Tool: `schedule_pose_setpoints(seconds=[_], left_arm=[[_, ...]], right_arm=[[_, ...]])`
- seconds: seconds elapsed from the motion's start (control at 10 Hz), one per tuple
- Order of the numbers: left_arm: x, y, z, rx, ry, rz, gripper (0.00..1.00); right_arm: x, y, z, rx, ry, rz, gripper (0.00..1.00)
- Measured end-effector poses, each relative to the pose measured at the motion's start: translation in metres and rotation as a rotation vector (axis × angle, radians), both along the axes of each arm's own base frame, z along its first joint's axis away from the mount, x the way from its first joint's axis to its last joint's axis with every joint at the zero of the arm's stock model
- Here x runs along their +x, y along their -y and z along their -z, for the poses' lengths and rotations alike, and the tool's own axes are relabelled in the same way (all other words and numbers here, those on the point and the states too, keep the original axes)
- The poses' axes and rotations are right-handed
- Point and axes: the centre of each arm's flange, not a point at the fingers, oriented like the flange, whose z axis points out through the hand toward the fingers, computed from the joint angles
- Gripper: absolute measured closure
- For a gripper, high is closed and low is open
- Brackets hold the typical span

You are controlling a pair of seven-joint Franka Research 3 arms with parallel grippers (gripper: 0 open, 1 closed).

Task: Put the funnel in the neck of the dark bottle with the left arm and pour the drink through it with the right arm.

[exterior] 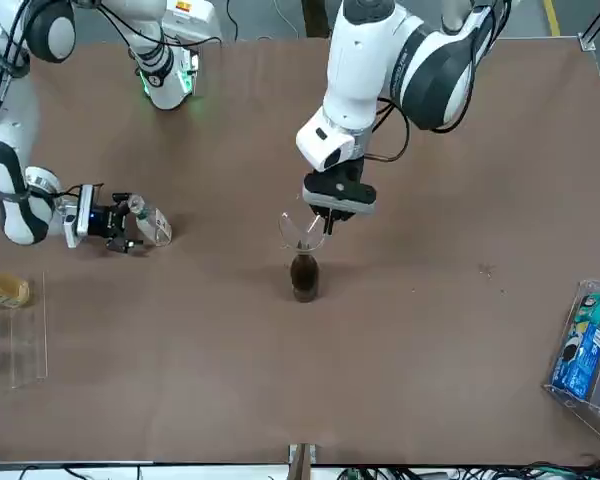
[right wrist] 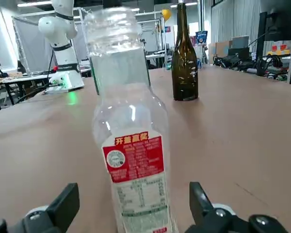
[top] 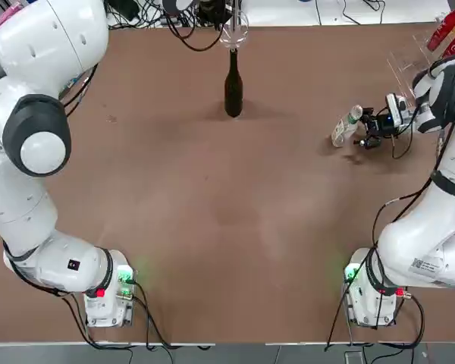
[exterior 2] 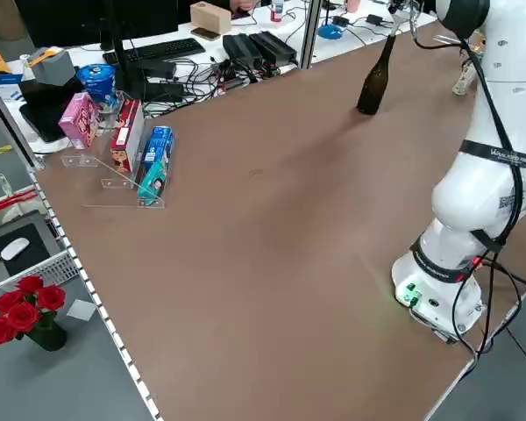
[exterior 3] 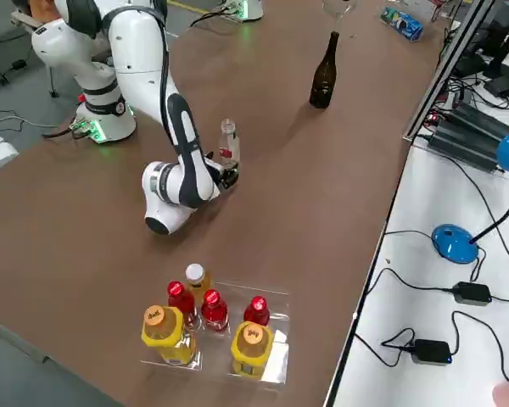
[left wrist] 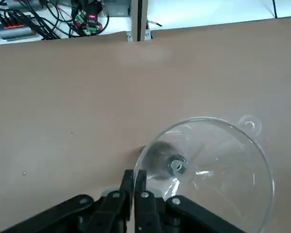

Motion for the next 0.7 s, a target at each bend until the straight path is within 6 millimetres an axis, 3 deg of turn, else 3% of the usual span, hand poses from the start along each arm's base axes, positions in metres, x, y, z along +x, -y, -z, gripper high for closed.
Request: schedule_pose_setpoints(seconds=[0.7], left_arm=[[0.001, 0.000, 0.000, 0.005, 0.006, 0.001, 0.96]], right_arm=[[0.000, -0.023, 0.009, 0.046, -0.007, 0.008, 0.00]])
